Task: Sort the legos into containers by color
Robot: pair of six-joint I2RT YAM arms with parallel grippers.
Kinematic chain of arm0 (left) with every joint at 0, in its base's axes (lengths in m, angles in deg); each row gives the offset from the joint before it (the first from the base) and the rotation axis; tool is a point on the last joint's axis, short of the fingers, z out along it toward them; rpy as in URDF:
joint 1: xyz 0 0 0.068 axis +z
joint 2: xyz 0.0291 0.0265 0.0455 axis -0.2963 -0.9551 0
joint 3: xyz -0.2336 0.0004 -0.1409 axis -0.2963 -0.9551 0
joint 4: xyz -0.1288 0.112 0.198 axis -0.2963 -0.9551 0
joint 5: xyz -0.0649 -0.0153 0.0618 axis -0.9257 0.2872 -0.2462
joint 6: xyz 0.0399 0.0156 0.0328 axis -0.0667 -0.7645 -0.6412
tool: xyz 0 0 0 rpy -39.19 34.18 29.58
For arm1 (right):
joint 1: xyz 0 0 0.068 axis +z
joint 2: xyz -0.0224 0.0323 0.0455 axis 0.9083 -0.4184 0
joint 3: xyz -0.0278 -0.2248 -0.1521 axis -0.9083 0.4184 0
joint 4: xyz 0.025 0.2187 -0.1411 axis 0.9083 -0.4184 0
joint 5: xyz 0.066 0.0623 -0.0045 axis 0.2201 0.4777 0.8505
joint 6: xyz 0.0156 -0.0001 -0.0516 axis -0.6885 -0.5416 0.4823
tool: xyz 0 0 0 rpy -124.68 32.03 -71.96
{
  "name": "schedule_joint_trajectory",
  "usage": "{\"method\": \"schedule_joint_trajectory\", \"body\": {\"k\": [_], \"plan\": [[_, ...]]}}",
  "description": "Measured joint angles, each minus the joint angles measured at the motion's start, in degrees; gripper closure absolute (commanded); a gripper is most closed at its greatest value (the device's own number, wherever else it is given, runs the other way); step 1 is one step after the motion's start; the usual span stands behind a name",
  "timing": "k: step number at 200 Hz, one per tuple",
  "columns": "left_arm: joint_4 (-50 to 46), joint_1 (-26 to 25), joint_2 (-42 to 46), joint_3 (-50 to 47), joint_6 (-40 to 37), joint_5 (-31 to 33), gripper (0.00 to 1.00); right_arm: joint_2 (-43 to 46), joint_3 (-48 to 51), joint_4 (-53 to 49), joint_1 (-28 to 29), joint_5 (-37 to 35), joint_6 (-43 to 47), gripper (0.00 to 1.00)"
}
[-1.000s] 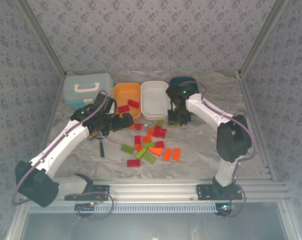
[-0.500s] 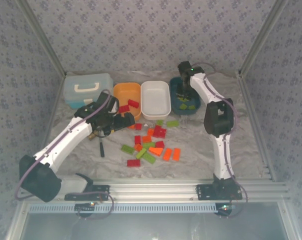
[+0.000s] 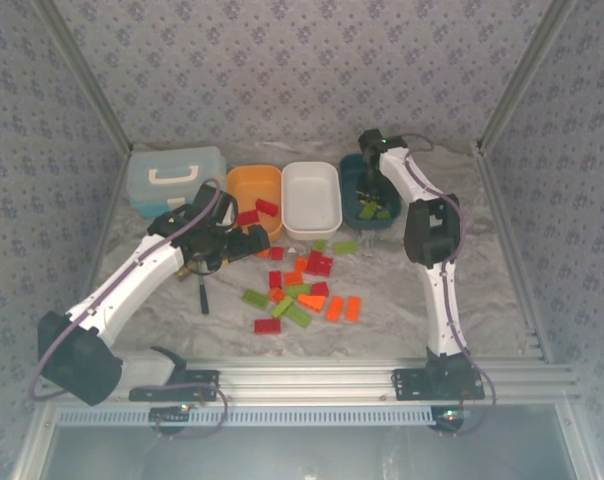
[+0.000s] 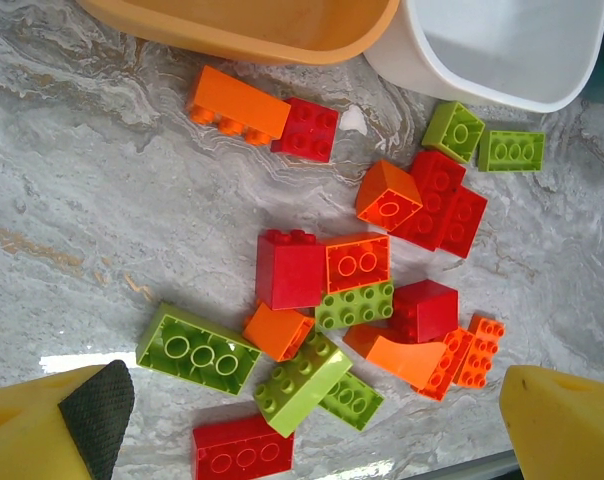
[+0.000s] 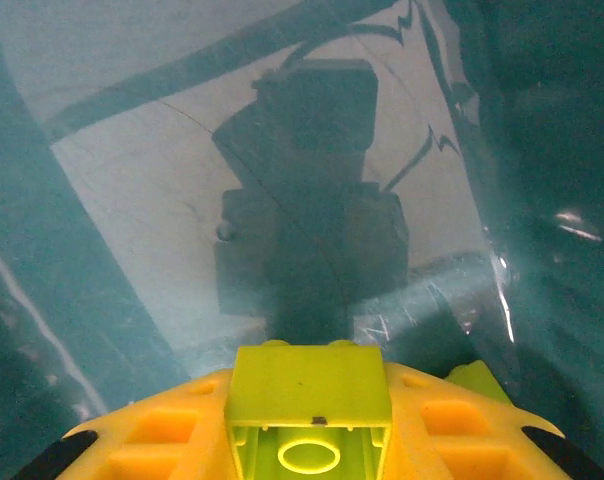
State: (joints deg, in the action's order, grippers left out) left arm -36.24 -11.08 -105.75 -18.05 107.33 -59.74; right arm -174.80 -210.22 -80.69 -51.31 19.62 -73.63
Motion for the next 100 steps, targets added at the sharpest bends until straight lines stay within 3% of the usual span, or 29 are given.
{"method": "schedule_joint_trajectory", "body": {"k": [43,100], "plan": [[-0.26,0.0,-0.2,0.63,-0.63,0.0,0.04,0.09,2.36,-0.04,0.11,-0.02,-1.38,0.35],[-3.3,-0.31,-3.85,0.63,0.39,0.94,0.09,5.38,-0.04,0.28,2.49,-1.6,1.38,0.37]]}}
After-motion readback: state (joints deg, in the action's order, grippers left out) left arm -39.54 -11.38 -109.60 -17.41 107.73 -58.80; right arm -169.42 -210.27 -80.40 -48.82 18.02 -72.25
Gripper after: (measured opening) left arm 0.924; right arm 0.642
